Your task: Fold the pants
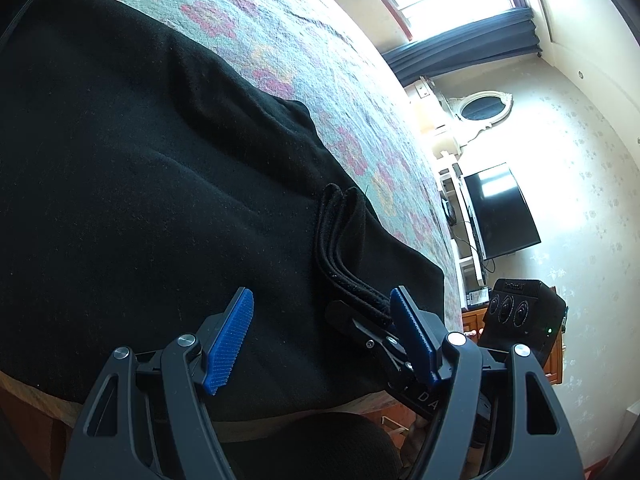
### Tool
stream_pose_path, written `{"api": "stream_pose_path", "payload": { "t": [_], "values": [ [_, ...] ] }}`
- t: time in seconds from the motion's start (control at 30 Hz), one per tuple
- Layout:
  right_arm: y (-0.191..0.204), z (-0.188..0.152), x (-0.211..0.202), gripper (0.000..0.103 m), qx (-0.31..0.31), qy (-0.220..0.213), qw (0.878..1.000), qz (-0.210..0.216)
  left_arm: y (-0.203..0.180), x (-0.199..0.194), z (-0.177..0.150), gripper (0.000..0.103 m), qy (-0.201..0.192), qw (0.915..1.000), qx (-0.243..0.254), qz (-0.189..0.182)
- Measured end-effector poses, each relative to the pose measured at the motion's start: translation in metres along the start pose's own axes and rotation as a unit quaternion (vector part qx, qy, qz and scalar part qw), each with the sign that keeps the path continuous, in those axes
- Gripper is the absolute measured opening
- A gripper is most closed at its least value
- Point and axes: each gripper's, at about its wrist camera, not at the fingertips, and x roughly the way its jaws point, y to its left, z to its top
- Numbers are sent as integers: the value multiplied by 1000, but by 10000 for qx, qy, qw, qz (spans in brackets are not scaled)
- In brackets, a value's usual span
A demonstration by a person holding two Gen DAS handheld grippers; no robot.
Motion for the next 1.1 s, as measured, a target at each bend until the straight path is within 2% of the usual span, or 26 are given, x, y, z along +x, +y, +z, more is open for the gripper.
{"api": "stream_pose_path", "payload": {
  "t": [0.07, 0.17, 0.27, 0.43, 0.5, 0.6, 0.7, 0.8, 0.9, 0.97, 1.03, 1.1],
  "values": [
    [-1, -2, -2, 47, 142, -25, 9996, 224, -1, -2, -1, 70, -44, 10000, -9, -9],
    [-4, -4, -3, 55, 327, -37, 9977, 597, -5, -10, 0, 70, -246, 9997, 3, -78],
    [-15, -7, -5, 58, 674, -45, 9910, 1157, -21, -15, 0, 70, -321, 9987, 202, -352],
    [-32, -5, -20, 58, 1000, 222, 9752, 1964, -52, -4, -8, 70, -195, 9953, 868, -390],
    [-42, -2, -40, 58, 950, 128, 9776, 1875, -56, 6, -10, 70, -106, 9954, 845, -430],
    [-71, -1, -79, 58, 954, -265, 9852, 1402, -57, 21, -12, 70, 34, 9961, 739, -484],
    [-123, -13, -103, 58, 1655, -587, 9751, 1354, -57, 35, -18, 70, 183, 9962, 784, -337],
    [-160, -34, -102, 58, 2249, -601, 9602, 1546, -46, 42, -23, 70, 244, 9970, 703, -204],
    [-175, -48, -94, 50, 2401, -497, 9597, 1377, -42, 43, -21, 70, 242, 9973, 640, -261],
    [-181, -50, -87, 38, 2429, -457, 9602, 1299, -39, 46, -20, 70, 279, 9972, 653, -253],
    [-184, -51, -84, 33, 2397, -464, 9614, 1267, -37, 47, -21, 70, 266, 9965, 727, -311],
    [-190, -54, -83, 32, 2523, -500, 9561, 1401, -36, 44, -22, 70, 260, 9961, 725, -432]
  ]
}}
